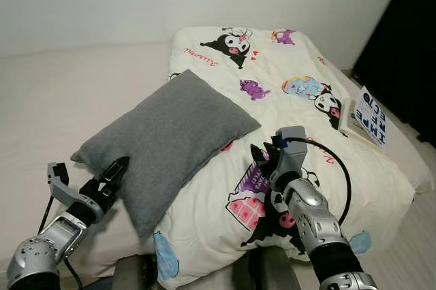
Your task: Clean up the room
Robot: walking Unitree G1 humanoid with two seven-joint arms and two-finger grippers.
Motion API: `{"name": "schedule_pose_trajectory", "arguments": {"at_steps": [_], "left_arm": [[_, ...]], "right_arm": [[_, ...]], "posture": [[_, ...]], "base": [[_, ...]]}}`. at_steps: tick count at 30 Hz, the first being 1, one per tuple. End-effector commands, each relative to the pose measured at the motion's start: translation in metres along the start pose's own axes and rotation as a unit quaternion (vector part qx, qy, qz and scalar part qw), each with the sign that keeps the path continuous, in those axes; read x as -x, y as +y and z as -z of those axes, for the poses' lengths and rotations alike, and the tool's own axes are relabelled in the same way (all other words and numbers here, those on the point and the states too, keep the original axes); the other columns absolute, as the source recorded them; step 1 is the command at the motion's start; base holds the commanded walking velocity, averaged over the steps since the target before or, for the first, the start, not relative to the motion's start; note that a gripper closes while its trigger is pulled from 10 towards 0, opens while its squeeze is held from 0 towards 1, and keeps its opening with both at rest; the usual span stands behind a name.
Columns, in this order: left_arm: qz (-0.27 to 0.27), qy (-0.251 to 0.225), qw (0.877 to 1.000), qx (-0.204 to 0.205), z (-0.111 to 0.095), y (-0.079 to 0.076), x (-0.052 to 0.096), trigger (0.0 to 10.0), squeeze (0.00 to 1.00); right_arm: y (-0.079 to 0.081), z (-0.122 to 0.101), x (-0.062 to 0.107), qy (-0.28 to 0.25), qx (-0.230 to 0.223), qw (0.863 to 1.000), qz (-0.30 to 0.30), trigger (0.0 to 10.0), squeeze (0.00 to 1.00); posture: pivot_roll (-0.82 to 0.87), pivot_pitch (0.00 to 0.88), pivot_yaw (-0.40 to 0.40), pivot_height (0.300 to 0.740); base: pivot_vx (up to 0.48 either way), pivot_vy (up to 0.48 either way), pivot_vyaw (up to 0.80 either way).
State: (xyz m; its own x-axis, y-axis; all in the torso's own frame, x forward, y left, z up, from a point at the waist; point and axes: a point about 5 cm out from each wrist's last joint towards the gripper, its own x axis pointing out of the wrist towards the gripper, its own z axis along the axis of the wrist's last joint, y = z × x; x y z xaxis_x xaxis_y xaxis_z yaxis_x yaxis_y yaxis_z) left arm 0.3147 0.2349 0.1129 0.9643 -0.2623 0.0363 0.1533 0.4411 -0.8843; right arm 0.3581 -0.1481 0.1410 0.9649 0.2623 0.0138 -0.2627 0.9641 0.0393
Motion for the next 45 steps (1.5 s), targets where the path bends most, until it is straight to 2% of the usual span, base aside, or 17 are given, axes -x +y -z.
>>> {"name": "schedule_pose_trajectory", "arguments": {"at_steps": [1,2,3,4,7,15,16,17,22,29,36,37,39,41,42,43,45], "left_arm": [[-0.015,0.025,1.0,-0.003,0.014,0.001,-0.006,10.0,1.0],[-0.02,0.022,0.999,-0.017,0.017,-0.003,-0.012,10.0,0.65],[-0.02,0.022,0.999,-0.017,0.017,-0.003,-0.012,10.0,0.65],[-0.025,0.023,0.999,-0.042,0.021,-0.009,-0.019,10.0,0.0],[-0.028,0.024,0.996,-0.076,0.027,-0.02,-0.03,10.0,0.0],[0.006,0.039,0.997,-0.072,0.037,-0.038,-0.039,10.0,0.0],[0.012,0.053,0.995,-0.083,0.042,-0.041,-0.04,7.0,0.0],[0.011,0.075,0.992,-0.1,0.048,-0.041,-0.039,0.0,0.0],[0.003,0.108,0.985,-0.132,0.059,-0.039,-0.036,0.0,0.0],[0.005,0.106,0.985,-0.135,0.063,-0.04,-0.036,0.0,0.0],[0.031,0.098,0.982,-0.16,0.06,-0.053,-0.039,0.0,0.0],[0.065,0.076,0.983,-0.155,0.052,-0.066,-0.04,0.0,0.0],[0.065,0.076,0.983,-0.155,0.052,-0.066,-0.04,0.0,0.0],[0.137,0.068,0.982,-0.115,0.043,-0.085,-0.035,0.0,0.0],[0.137,0.068,0.982,-0.115,0.043,-0.085,-0.035,0.0,0.0],[0.222,0.081,0.969,-0.074,0.036,-0.105,-0.021,0.0,0.0],[0.249,0.09,0.963,-0.057,0.033,-0.111,-0.015,0.0,0.0]], "right_arm": [[0.0,0.007,0.002,0.014,-0.002,1.0,0.0,10.0,0.0],[0.001,0.007,0.002,0.014,-0.002,1.0,0.0,10.0,0.0],[0.001,0.007,0.002,0.014,-0.002,1.0,0.0,10.0,0.0],[0.001,0.007,0.001,0.014,-0.003,1.0,0.0,10.0,0.0],[0.003,0.007,0.0,0.014,-0.004,1.0,-0.001,10.0,0.0],[0.004,0.007,0.0,0.014,-0.006,1.0,-0.001,10.0,0.0],[0.004,0.008,0.0,0.014,-0.006,1.0,0.0,10.0,0.0],[0.004,0.008,0.0,0.015,-0.006,1.0,0.0,10.0,0.0],[0.004,0.009,0.0,0.015,-0.006,1.0,0.001,10.0,0.0],[0.005,0.009,0.0,0.016,-0.005,1.0,0.001,10.0,0.0],[0.004,0.009,0.0,0.016,-0.004,1.0,0.003,10.0,0.0],[0.003,0.009,0.0,0.016,-0.003,1.0,0.005,10.0,0.0],[0.003,0.009,0.0,0.016,-0.003,1.0,0.005,10.0,0.0],[0.002,0.008,0.001,0.015,-0.002,1.0,0.007,10.0,0.0],[0.002,0.008,0.001,0.015,-0.002,1.0,0.007,10.0,0.0],[0.0,0.007,0.001,0.013,-0.004,1.0,0.01,10.0,0.0],[0.0,0.006,0.001,0.011,-0.005,1.0,0.011,10.0,0.0]], "posture": [[0.01,0.222,-0.034,0.577],[0.01,0.221,-0.034,0.577],[0.01,0.221,-0.034,0.577],[0.01,0.223,-0.033,0.577],[0.01,0.226,-0.033,0.577],[0.01,0.23,-0.03,0.577],[0.01,0.231,-0.03,0.577],[0.01,0.233,-0.029,0.577],[0.02,0.236,-0.03,0.577],[0.02,0.239,-0.03,0.577],[0.02,0.239,-0.026,0.577],[0.02,0.24,-0.025,0.577],[0.02,0.24,-0.025,0.577],[0.02,0.241,-0.022,0.577],[0.02,0.241,-0.022,0.577],[0.02,0.241,-0.021,0.577],[0.02,0.241,-0.021,0.577]], "base": [[0.0,0.0,0.0],[0.0,0.0,0.0],[0.0,0.0,0.0],[0.0,0.0,0.0],[0.0,0.0,0.0],[0.0,0.0,0.0],[0.0,0.0,0.0],[0.0,0.0,0.0],[0.0,0.0,0.0],[0.0,0.0,0.0],[0.0,0.0,0.0],[0.0,0.0,0.0],[0.0,0.0,0.0],[0.0,0.0,0.0],[0.0,0.0,0.0],[0.0,0.0,0.0],[0.0,0.0,0.0]]}}
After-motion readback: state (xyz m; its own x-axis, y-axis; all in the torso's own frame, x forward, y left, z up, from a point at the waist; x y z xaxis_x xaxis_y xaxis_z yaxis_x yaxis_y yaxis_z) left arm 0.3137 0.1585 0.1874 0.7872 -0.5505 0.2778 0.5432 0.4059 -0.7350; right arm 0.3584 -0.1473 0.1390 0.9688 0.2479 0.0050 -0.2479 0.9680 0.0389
